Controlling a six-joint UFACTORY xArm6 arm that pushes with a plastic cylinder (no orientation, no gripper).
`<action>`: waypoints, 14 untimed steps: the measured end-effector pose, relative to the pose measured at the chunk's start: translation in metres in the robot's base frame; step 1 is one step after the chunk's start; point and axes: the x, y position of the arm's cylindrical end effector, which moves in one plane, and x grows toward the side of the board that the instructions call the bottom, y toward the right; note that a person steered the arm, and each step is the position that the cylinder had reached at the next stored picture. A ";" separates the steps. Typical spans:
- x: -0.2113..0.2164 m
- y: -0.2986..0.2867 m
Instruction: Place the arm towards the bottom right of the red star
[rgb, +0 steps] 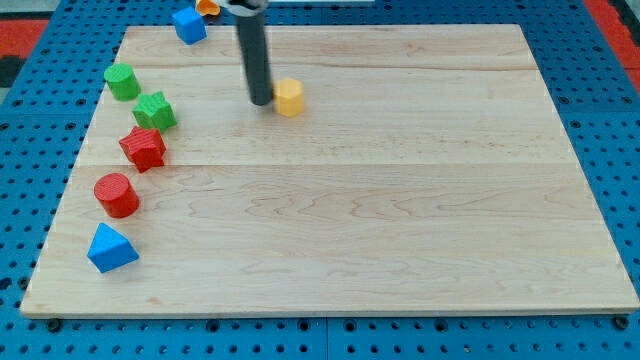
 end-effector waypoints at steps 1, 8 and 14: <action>-0.007 0.002; -0.016 0.261; -0.018 0.239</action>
